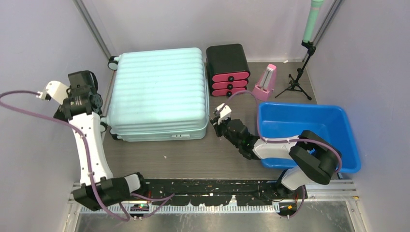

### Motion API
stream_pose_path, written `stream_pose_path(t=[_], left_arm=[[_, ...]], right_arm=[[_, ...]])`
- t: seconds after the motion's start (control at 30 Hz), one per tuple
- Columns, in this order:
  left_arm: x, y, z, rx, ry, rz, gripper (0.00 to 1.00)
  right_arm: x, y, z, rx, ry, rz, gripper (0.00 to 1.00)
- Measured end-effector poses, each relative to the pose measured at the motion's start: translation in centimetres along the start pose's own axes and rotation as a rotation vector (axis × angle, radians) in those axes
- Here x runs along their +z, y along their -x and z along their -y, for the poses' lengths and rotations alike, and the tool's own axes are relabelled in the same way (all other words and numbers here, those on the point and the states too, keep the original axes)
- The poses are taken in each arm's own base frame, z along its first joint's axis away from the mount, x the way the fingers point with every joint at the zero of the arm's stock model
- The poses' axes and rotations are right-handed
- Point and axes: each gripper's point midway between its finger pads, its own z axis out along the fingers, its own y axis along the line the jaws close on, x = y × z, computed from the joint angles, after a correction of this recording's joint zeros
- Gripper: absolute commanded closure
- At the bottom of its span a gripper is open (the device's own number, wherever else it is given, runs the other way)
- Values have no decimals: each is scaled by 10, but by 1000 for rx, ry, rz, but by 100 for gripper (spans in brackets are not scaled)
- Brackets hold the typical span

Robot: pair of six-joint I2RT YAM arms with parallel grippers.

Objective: Open, take out, and arrange the luggage

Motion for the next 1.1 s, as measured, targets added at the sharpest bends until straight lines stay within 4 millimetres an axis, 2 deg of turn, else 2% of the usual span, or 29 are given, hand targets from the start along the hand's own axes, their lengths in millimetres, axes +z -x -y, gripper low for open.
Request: stream_pose_path(t=[0.07,0.13,0.3,0.47,0.6,0.73,0.87,1.0,1.1], left_arm=[[-16,-1,-12,-80,0,-13,9],[-28,-10,-24,-140,-7,-47,9],[-49,-48,-42,-202,-37,-187,14],[-58,-67,-46,-224,-26,-279,16],[-61,-84,-44,-271,-56,-323,22],[-62,-109,-31,-258,-118,-386,20],[-70,-109,1,-188,-175,-400,20],[-68,-122,34,-169,-212,-418,21],[-65,-125,41,-198,-226,-406,20]], right_arm=[[0,0,0,-6,1,0,100],[0,0,0,-24,1,-1,100],[10,2,3,-73,-14,-14,100],[18,2,1,-119,-38,-30,100],[20,1,-7,-155,-55,-37,100],[19,1,-10,-176,-84,-37,100],[18,0,-11,-182,-108,-36,100],[18,-1,-12,-179,-128,-27,100],[18,-1,-12,-180,-138,-25,100]])
